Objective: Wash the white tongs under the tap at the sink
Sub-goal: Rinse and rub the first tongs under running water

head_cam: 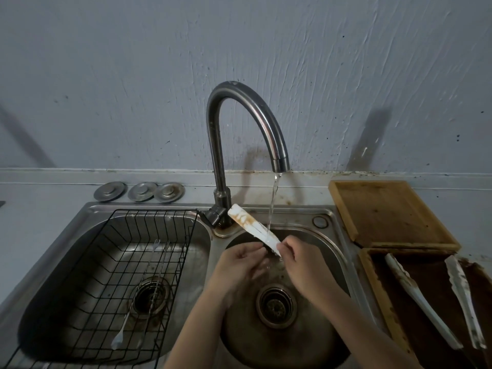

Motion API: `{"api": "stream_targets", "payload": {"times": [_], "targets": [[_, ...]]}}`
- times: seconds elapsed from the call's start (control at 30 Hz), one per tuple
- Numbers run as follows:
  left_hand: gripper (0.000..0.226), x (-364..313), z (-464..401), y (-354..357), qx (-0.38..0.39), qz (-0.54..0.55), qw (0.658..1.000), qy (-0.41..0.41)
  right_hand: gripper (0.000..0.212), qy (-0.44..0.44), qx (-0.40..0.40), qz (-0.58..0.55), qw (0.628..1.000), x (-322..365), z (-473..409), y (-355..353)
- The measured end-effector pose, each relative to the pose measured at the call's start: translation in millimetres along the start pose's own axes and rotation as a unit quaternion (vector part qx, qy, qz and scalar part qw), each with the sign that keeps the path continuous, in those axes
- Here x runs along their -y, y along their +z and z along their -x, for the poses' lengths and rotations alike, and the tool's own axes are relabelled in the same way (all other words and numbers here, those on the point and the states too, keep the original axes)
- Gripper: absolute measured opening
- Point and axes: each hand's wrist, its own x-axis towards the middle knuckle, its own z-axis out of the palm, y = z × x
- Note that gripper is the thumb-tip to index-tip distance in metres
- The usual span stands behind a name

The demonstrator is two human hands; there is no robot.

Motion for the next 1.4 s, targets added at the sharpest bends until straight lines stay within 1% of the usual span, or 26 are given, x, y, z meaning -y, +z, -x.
{"api": "stream_targets", "payload": {"times": [0.03,0.1,0.13,0.2,0.27,0.4,0.47,0.53,0.63,0.77,0.8,0.83,0.97,1.03,1.1,1.17,1.27,1.33,1.4], "targets": [[0.012,2,-1,5,0.011,0.041,0.999,-0.017,0.017,-0.009,0.000,0.020,1.000,1,2,-1],[0.010,8,-4,14,0.003,0.099,0.994,-0.042,0.017,-0.030,0.002,0.061,0.998,2,5,-2],[0.017,11,-5,17,-0.004,0.120,0.992,-0.048,0.018,-0.036,0.004,0.081,0.996,1,6,-3],[0.031,16,-8,21,-0.008,0.144,0.988,-0.053,0.019,-0.040,0.002,0.110,0.993,-2,7,-6],[0.032,18,-11,22,-0.004,0.152,0.987,-0.059,0.020,-0.040,-0.003,0.134,0.990,-7,8,-10],[0.046,17,-19,27,-0.032,0.188,0.977,-0.097,0.026,-0.050,-0.014,0.178,0.983,-13,9,-16],[0.044,19,-21,32,-0.023,0.178,0.978,-0.104,0.027,-0.055,-0.019,0.196,0.979,-16,8,-18],[0.035,23,-22,35,0.002,0.152,0.983,-0.102,0.027,-0.051,-0.019,0.207,0.977,-22,6,-21],[0.030,26,-24,36,0.019,0.145,0.984,-0.103,0.025,-0.045,0.003,0.202,0.978,-32,5,-29],[0.050,26,-26,33,-0.010,0.175,0.976,-0.128,0.026,-0.052,0.012,0.215,0.975,-34,8,-40],[0.052,26,-26,33,-0.017,0.178,0.975,-0.132,0.026,-0.055,0.011,0.224,0.973,-33,9,-42],[0.050,27,-26,34,-0.019,0.175,0.975,-0.133,0.025,-0.057,0.010,0.232,0.971,-31,10,-44],[0.024,28,-22,32,-0.006,0.124,0.985,-0.117,0.028,-0.068,0.010,0.237,0.969,-30,11,-52],[0.026,24,-21,28,-0.016,0.133,0.984,-0.117,0.037,-0.072,0.020,0.236,0.969,-32,12,-57],[0.035,20,-23,22,-0.048,0.166,0.977,-0.123,0.039,-0.078,0.023,0.243,0.967,-34,13,-61],[0.034,19,-25,18,-0.063,0.170,0.976,-0.121,0.037,-0.087,0.019,0.240,0.967,-35,14,-61],[0.023,21,-23,19,-0.045,0.121,0.986,-0.104,0.027,-0.090,0.014,0.236,0.968,-35,14,-60],[0.023,20,-21,19,-0.042,0.105,0.989,-0.099,0.026,-0.091,0.019,0.229,0.969,-35,14,-60],[0.031,16,-21,17,-0.052,0.124,0.985,-0.108,0.029,-0.097,0.024,0.219,0.971,-36,15,-62]]}}
